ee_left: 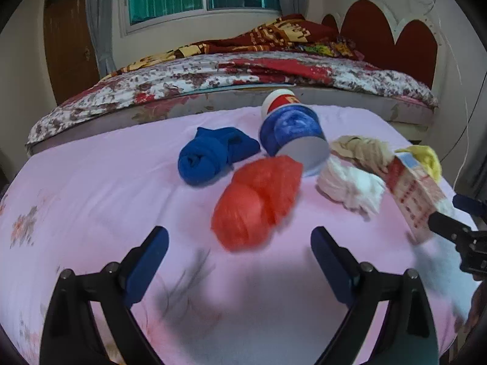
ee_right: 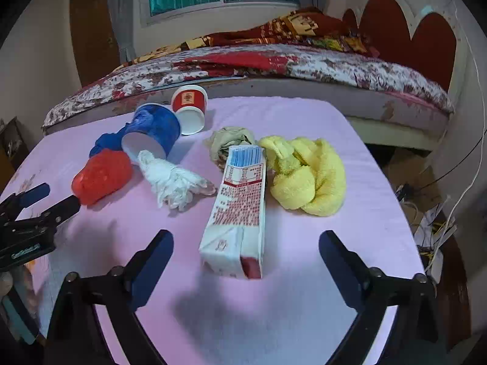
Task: Collect trash
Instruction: 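Grasp the red plastic bag with the left gripper while the right gripper grasps the red-and-white carton, then carry the red bag and red-and-white carton toward the black bin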
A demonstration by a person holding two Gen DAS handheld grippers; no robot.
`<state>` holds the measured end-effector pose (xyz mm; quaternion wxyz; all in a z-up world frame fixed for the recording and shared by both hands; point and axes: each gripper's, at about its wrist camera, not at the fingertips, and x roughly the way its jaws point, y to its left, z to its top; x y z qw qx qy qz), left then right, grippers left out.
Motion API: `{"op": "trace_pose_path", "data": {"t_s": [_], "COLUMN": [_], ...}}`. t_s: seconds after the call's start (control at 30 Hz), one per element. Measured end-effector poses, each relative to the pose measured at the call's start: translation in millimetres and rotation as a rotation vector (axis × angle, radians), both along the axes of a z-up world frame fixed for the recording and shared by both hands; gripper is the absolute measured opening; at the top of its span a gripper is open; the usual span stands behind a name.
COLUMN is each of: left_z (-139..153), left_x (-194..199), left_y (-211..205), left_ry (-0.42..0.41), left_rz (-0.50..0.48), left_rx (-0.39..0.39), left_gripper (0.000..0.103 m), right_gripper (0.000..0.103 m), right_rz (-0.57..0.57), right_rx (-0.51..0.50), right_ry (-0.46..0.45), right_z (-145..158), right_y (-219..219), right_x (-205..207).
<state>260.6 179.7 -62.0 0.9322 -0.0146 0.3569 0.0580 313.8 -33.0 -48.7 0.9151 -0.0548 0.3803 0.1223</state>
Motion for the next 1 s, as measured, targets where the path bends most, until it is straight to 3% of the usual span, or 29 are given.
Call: {"op": "trace_pose_path", "data": {"t_s": [0.37, 0.43, 0.47, 0.5, 0.6, 0.73, 1.0], "left_z": [-15.0, -16.9, -17.8, -18.4, -11.2, 0.7, 17.0], "left_x": [36.6, 44.6, 47.6, 49.0, 37.6, 6.9, -40.6], "left_y": [4.2, 5.5, 5.7, 5.7, 4.3, -1.1, -22.8], "left_ry": [0.065, 0.081, 0.091, 0.101, 0.077, 0.025, -0.004], "left_rz": [-0.029, -0.039, -0.047, -0.062, -0.071, -0.083, -0.122], "left_rx": [-0.026, -0.039, -0.045, -0.06, -0.057, -0.033, -0.061], "left_gripper": [0.086, 0.078, 0.063, 0.047, 0.039, 0.037, 0.036], "right_gripper": [0.058, 0.042, 0.038, 0.038, 0.038, 0.038, 0.038], "right_rz": [0.001, 0.007, 0.01, 0.013, 0.044, 0.067, 0.116], "right_rx": [0.011, 0.015, 0.019, 0.021, 0.021, 0.03, 0.036], "right_ry": [0.053, 0.058, 0.059, 0.058, 0.04, 0.025, -0.005], "right_z": [-16.4, -17.2, -17.6, -17.7, -14.1, -6.1, 12.9], "right_y": [2.5, 2.3, 2.3, 2.3, 3.6, 3.8, -6.8], "right_x": [21.3, 20.5, 19.5, 17.8, 8.3, -1.9, -37.0]}}
